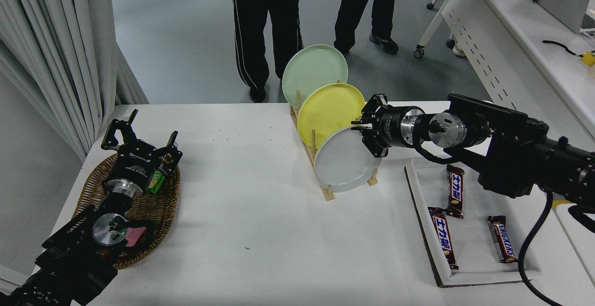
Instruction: Place the plate on the table
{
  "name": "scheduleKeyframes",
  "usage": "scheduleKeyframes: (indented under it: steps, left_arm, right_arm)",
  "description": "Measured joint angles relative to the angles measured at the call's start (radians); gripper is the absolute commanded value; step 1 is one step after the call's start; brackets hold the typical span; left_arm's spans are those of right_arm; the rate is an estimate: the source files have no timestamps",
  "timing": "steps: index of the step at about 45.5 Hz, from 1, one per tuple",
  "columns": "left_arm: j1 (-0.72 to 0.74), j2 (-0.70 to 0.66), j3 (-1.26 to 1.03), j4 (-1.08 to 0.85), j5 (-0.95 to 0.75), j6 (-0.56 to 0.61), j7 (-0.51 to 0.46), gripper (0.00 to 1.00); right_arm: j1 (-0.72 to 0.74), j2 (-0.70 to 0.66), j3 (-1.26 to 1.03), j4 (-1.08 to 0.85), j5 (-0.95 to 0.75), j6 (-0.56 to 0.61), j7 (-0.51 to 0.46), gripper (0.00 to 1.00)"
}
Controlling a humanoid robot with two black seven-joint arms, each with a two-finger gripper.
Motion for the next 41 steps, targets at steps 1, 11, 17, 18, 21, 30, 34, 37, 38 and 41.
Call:
scheduleKeyframes:
  steps: [1, 11, 17, 18, 21, 30, 34, 37, 38, 41]
  left_arm:
    - [0.000, 0.000, 0.000, 0.000, 0.000, 0.000, 0.000, 1.00]
    - [0.000, 0.000, 0.000, 0.000, 0.000, 0.000, 0.000, 1.00]
    - [0.000, 0.000, 0.000, 0.000, 0.000, 0.000, 0.000, 1.00]
    - [0.000, 0.000, 0.000, 0.000, 0.000, 0.000, 0.000, 1.00]
    - [0.000, 0.000, 0.000, 0.000, 0.000, 0.000, 0.000, 1.00]
    - [0.000, 0.000, 0.000, 0.001, 0.000, 0.000, 0.000, 1.00]
    - [0.000, 0.000, 0.000, 0.001, 0.000, 0.000, 0.000, 1.00]
    - [0.000, 0.000, 0.000, 0.001, 0.000, 0.000, 0.000, 1.00]
    - [0.000, 0.000, 0.000, 0.001, 0.000, 0.000, 0.000, 1.00]
    - [0.000, 0.000, 0.000, 0.001, 0.000, 0.000, 0.000, 1.00]
  right_arm:
    - [0.000, 0.000, 0.000, 0.000, 0.000, 0.000, 0.000, 0.00]
    - [0.004, -0.001, 0.001, 0.001, -0.001, 0.000, 0.000, 0.00]
    - [0.008, -0.013, 0.013, 0.004, -0.002, 0.002, -0.001, 0.00]
    - [0.010, -0.019, 0.017, 0.006, -0.002, 0.003, -0.001, 0.00]
    - [0.015, -0.031, 0.028, 0.008, -0.002, 0.004, -0.004, 0.00]
    - [0.050, -0.076, 0.079, 0.024, 0.003, 0.006, -0.030, 0.00]
    - [0.071, -0.101, 0.103, 0.046, 0.008, 0.005, -0.045, 0.00]
    - [0.092, -0.123, 0.121, 0.069, 0.020, 0.003, -0.059, 0.00]
    - [0.099, -0.129, 0.126, 0.078, 0.026, 0.002, -0.063, 0.00]
    - [0.122, -0.147, 0.137, 0.104, 0.055, -0.004, -0.074, 0.00]
